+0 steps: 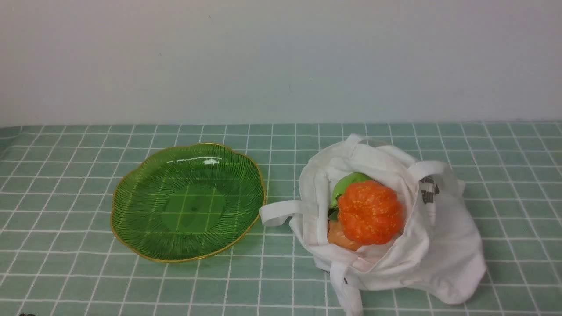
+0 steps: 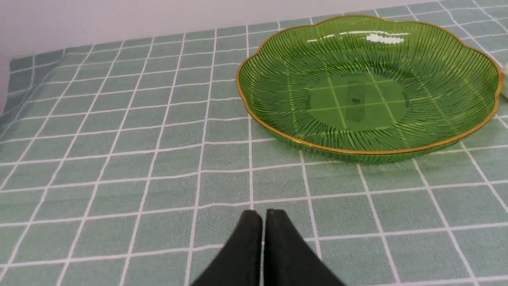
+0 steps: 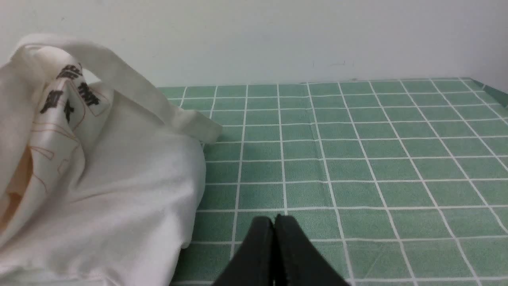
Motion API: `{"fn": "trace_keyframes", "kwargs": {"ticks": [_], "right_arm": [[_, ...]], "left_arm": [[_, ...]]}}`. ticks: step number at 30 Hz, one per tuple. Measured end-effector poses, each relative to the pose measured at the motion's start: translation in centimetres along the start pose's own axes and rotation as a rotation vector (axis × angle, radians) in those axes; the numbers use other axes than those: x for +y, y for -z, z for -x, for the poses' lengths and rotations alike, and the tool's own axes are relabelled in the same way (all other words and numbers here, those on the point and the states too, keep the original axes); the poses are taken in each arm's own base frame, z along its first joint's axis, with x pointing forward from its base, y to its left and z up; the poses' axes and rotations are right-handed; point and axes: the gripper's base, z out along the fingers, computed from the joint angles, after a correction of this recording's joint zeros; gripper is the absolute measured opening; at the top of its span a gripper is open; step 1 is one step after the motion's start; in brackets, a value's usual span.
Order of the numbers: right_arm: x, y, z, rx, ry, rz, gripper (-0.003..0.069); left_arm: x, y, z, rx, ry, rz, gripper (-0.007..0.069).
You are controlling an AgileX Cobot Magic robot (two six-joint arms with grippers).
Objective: Take vegetables from cloth bag on blue coffee tablecloth place on plate.
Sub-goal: 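Reach into the cloth bag toward the pumpkin with the right gripper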
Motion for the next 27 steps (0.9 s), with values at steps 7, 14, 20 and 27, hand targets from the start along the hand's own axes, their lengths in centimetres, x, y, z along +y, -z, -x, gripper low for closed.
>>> {"fn": "trace_keyframes", "kwargs": {"ticks": [7, 14, 20, 27], "right_arm": [[0.00, 0.00, 0.00, 0.000, 0.000, 0.000, -0.0010], [0.00, 0.00, 0.00, 0.000, 0.000, 0.000, -0.0010], [0.00, 0.00, 0.00, 0.000, 0.000, 0.000, -0.0010], [0.22, -0.05, 0.32, -0.052, -0.133, 0.027, -0.0010]], "left_arm": [[0.00, 0.00, 0.00, 0.000, 0.000, 0.000, -0.0008], [0.00, 0.00, 0.00, 0.000, 0.000, 0.000, -0.0008], [0.00, 0.00, 0.00, 0.000, 0.000, 0.000, -0.0008], [0.00, 0.00, 0.00, 0.000, 0.000, 0.000, -0.0008]]}}
